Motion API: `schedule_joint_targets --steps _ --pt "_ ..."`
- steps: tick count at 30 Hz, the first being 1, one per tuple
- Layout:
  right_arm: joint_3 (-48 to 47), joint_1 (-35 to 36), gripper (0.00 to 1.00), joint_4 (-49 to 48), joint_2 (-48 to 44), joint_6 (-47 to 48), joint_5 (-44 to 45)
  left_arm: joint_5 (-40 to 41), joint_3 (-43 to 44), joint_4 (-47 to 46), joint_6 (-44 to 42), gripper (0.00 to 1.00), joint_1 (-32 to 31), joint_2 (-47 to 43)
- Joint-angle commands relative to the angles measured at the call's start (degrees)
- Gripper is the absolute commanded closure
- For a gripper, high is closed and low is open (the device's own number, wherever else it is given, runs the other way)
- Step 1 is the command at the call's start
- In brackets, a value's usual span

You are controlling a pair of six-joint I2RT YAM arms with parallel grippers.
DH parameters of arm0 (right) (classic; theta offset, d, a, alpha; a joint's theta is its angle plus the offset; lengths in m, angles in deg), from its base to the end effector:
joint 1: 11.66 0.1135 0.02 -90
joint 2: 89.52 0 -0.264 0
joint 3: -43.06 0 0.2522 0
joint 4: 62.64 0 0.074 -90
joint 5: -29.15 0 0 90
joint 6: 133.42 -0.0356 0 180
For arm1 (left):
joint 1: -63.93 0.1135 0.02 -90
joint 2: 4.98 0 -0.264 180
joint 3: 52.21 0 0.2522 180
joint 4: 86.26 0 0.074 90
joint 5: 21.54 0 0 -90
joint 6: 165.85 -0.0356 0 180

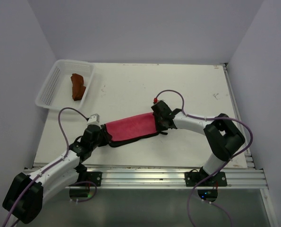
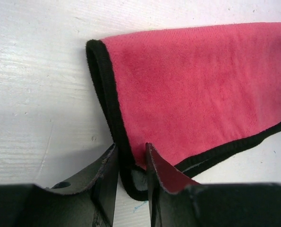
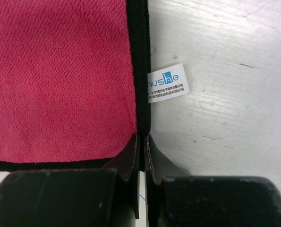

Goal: Roll the towels
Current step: Fold the towel

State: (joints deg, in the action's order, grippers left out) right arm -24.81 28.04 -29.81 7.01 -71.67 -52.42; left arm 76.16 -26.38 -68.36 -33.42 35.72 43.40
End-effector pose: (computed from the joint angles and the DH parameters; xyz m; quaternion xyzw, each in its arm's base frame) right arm 0.2522 0.2026 0.1589 -0.0784 0.9636 0.0782 0.2435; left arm 0.1439 -0.0718 0.1432 -0.1400 0.8955 -0.1920 0.3764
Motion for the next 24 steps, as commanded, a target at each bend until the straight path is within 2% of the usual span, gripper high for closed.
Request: schedule_joint_targets --steps 1,4,5,13,16,19,20,24 --pt "-0.1 -0.2 1.00 7.6 -0.4 1.0 7.5 -0.4 1.4 -1.1 0.0 0.69 -0.3 -0.9" --pt "-0.4 -0.5 1.00 9.2 -1.3 1.4 10.3 -1.6 1.1 -2.6 0.4 0.88 -0.3 -0.7" --pt "-0.4 -0.6 1.00 9.6 -1.6 1.6 10.7 -2.0 0.9 -3.0 0.5 1.00 -0.2 -0.1" --pt "-1.3 -0.8 1.00 12.3 -4.2 2.3 14.2 -3.3 1.0 -3.2 0.8 0.99 -0.3 1.3" --pt "-1.7 -0.9 1.00 13.2 -4.8 2.7 15.6 -4.4 0.2 -5.5 1.2 0.88 -0.3 0.7" --pt "-2.1 -0.9 1.00 13.7 -5.7 3.2 15.9 -5.4 -0.7 -6.6 1.3 0.73 -0.3 -0.4" --pt "-2.1 -0.9 1.00 13.7 -6.5 3.5 16.0 -5.7 -1.1 -6.9 1.3 0.65 -0.3 -1.2" --pt "-2.7 -0.9 1.00 14.0 -7.8 4.2 16.2 -7.2 -2.1 -8.5 1.4 0.57 -0.3 -3.0"
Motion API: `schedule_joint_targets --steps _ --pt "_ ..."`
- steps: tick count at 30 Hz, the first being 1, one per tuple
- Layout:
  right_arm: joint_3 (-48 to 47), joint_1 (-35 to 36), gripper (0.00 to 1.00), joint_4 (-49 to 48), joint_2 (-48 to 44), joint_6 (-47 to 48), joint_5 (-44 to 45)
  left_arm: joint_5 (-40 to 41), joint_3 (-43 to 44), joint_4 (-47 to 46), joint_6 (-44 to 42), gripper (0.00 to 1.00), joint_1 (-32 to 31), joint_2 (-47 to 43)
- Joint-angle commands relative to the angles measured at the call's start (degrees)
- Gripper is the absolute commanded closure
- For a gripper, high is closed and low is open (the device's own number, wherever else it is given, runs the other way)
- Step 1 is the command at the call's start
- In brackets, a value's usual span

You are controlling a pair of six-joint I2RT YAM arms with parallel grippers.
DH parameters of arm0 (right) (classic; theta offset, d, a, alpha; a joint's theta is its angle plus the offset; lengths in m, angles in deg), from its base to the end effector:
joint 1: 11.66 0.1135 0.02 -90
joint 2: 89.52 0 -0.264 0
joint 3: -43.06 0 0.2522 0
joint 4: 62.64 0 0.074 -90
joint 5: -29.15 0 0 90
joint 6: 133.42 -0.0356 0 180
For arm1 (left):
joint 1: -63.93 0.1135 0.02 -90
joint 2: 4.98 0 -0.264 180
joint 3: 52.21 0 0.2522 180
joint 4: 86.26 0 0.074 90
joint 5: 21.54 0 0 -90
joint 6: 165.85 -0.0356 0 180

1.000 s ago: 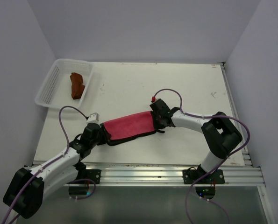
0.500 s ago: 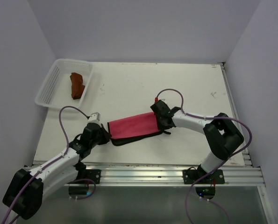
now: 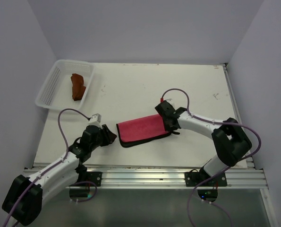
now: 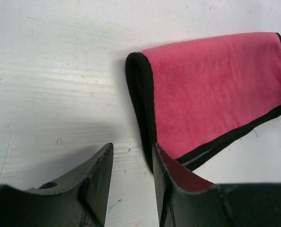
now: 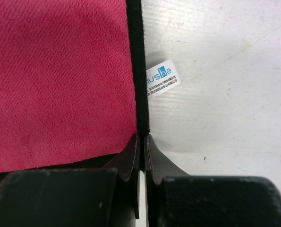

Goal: Roll the towels
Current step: Fold the towel

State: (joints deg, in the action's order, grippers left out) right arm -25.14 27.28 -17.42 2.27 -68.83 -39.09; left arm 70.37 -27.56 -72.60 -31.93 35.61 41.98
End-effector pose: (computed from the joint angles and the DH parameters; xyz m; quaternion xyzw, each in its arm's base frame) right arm 0.2401 0.1771 0.1766 -0.0792 0.9627 -0.0609 0.2516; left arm 0.1430 -0.0757 0.1463 -0.1284 0.8815 -0.2557 0.3756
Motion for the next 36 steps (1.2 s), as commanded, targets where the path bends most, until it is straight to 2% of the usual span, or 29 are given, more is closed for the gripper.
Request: schedule_joint_targets --steps 1,10,14,17,25,36 --pt "-2.6 -0.1 1.00 1.8 -3.2 1.6 2.9 -1.5 -1.0 -4.6 -0.1 0.57 -0.2 -1.8" --pt "-3.0 1.4 1.00 -0.1 -8.8 5.1 -0.8 -1.6 -2.8 -6.7 0.3 0.56 -0.2 0.4" --pt "-3.7 3.5 1.00 0.1 -10.8 7.3 -1.1 -1.6 -3.2 -7.2 0.6 0.67 -0.2 2.2" --pt "-4.1 6.8 1.00 -0.2 -11.4 9.1 -0.6 -4.4 -3.9 -10.8 1.1 0.72 -0.1 4.3" --pt "-6.8 12.9 1.00 0.8 -8.0 8.6 2.3 -7.2 -3.8 -17.7 1.3 0.75 -0.5 12.7" --pt "-12.5 17.8 1.00 -1.5 -3.3 5.9 -3.5 -6.8 -3.9 -19.3 1.5 0.75 -1.7 13.2"
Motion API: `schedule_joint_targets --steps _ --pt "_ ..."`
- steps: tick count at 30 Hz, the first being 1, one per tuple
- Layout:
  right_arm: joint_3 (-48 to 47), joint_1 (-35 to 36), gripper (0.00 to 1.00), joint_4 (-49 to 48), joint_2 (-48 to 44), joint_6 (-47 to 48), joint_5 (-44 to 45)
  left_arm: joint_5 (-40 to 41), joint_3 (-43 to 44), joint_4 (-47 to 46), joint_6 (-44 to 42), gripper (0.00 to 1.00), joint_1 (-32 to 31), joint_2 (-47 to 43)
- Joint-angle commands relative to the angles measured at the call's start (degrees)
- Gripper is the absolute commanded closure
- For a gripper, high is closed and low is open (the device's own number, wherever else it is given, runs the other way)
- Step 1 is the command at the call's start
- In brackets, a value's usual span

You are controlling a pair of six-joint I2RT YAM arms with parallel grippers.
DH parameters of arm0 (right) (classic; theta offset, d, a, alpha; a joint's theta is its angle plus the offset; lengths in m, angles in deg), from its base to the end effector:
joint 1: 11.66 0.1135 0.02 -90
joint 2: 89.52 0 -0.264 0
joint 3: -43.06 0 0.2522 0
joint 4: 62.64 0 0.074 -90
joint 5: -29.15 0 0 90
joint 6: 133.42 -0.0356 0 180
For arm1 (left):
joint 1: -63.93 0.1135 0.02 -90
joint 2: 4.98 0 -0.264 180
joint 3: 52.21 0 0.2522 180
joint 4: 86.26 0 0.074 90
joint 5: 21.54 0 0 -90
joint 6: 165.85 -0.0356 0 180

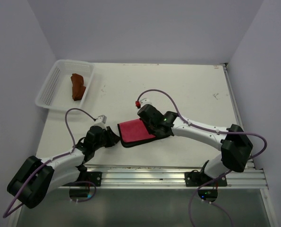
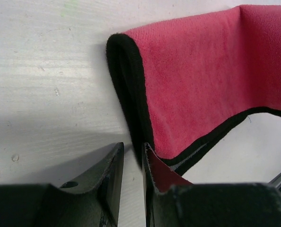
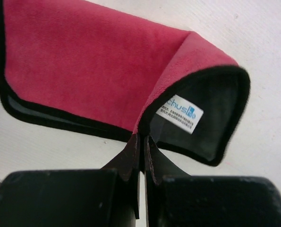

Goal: Roll the towels
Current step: Fold the towel

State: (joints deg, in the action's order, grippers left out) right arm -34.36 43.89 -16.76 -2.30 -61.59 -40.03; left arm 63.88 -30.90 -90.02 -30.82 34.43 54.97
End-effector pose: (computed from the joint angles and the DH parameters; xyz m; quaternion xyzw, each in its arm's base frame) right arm 0.1893 0.2536 0.2457 -0.2506 0.9073 0.0359 0.3357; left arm 0.1506 -0.0885 0.1219 -0.1014 0.8802 -0.3081 0.3465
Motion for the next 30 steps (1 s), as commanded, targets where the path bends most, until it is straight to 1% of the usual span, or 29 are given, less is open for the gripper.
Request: schedule_joint_targets --steps 1,7,13,17,19,20,21,22,23,25,26,30 --pt "-3.8 1.5 1.00 -2.2 2.3 -1.8 -2.8 -0.3 -0.7 -2.0 0.4 0.75 -0.6 0.3" --pt "-6.8 3.7 1.00 -1.6 5.9 -2.6 -2.7 -0.4 -1.0 -2.2 0.3 0.74 -0.7 0.3" --pt "-5.7 3.3 1.00 1.3 5.2 -4.8 6.2 -0.7 -0.6 -1.7 -0.4 0.72 -0.7 0.7" --pt "-3.2 0.3 1.00 3.0 4.0 -6.3 8.1 -0.8 -0.5 -1.9 -0.7 0.70 -0.7 1.4" --pt "-1.4 -3.4 1.00 2.9 2.6 -7.1 6.8 -1.0 -0.4 -2.3 -0.7 0.69 -0.7 1.9" --pt "0.6 -5.0 0.96 2.7 2.1 -8.1 5.9 -1.2 -0.4 -2.4 -0.7 0.69 -0.7 2.2" --pt "1.6 -8.1 0.91 2.6 1.7 -8.5 4.3 -1.4 -0.3 -2.5 -0.7 0.69 -0.7 2.4" --pt "2.5 -9.5 0.83 2.8 1.2 -8.8 4.3 -1.4 -0.3 -2.5 -0.7 0.68 -0.7 2.5" --pt "3.8 -10.7 0.77 3.0 1.0 -9.0 4.8 -1.5 -0.3 -2.5 -0.7 0.68 -0.7 2.5" --pt "4.8 -13.8 0.69 3.6 0.5 -9.2 4.9 -1.4 -0.3 -2.3 -0.8 0.68 -0.7 2.5" --pt "5.3 -14.6 0.61 3.7 -0.1 -9.2 4.8 -1.4 -0.3 -2.3 -0.9 0.68 -0.7 2.5" --pt "5.7 -17.2 0.53 4.7 -1.3 -9.5 5.5 -1.3 -0.3 -2.2 -1.0 0.68 -0.7 2.6"
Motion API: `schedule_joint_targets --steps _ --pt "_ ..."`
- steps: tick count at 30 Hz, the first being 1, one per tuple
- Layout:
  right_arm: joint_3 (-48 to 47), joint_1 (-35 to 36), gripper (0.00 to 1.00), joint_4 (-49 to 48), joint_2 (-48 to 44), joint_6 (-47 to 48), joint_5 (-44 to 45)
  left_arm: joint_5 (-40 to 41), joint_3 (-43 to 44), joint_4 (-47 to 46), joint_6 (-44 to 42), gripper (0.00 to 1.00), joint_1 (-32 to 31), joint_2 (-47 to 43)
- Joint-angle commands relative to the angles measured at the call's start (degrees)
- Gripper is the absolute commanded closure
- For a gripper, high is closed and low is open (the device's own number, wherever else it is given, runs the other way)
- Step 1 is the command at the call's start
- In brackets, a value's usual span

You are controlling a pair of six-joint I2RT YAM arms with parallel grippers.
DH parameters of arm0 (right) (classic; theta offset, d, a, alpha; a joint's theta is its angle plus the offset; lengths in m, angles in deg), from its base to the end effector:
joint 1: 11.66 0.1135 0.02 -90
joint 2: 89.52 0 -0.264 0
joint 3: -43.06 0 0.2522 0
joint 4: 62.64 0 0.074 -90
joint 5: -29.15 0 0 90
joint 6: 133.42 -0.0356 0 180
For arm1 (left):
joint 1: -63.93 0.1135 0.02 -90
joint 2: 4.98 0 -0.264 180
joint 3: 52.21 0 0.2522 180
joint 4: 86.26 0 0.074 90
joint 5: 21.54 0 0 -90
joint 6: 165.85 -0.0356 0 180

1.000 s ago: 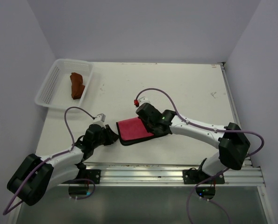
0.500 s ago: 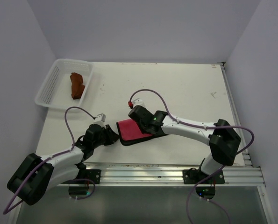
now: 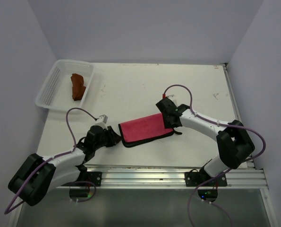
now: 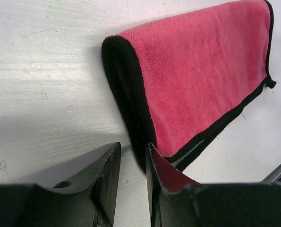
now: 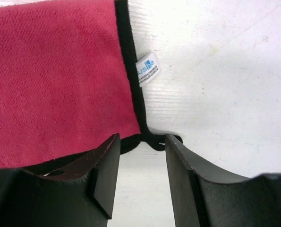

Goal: Roll the towels
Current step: Fold the towel

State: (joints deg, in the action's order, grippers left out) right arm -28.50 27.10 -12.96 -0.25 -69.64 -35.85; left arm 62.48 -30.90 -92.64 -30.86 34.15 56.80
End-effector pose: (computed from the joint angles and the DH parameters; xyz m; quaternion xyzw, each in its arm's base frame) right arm 0.2416 0.1747 0.2027 -0.0624 0.9563 -0.0762 0.2754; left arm 0.1523 -0.0914 0.1211 -0.0925 0.8776 -0.3208 0.3440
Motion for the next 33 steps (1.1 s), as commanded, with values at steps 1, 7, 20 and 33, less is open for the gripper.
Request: schedule_joint_targets --steps 1,7,20,33 --pt "0.0 -0.9 0.52 0.9 -3.5 -1.5 1.1 0.1 -0.3 0.5 -1.0 0.68 -0.5 1.1" --pt "2.3 -5.7 0.51 -3.1 -4.3 -1.6 -5.3 0.2 -0.3 1.2 -1.2 0.67 -0.5 1.1" --pt "6.2 -10.9 0.56 -13.1 1.4 -1.5 -17.3 0.4 0.0 1.8 -1.6 0.67 -0.5 1.1" --pt "7.8 -12.8 0.73 -15.6 5.8 -1.7 -18.3 0.4 0.0 1.8 -1.8 0.67 -0.5 1.8"
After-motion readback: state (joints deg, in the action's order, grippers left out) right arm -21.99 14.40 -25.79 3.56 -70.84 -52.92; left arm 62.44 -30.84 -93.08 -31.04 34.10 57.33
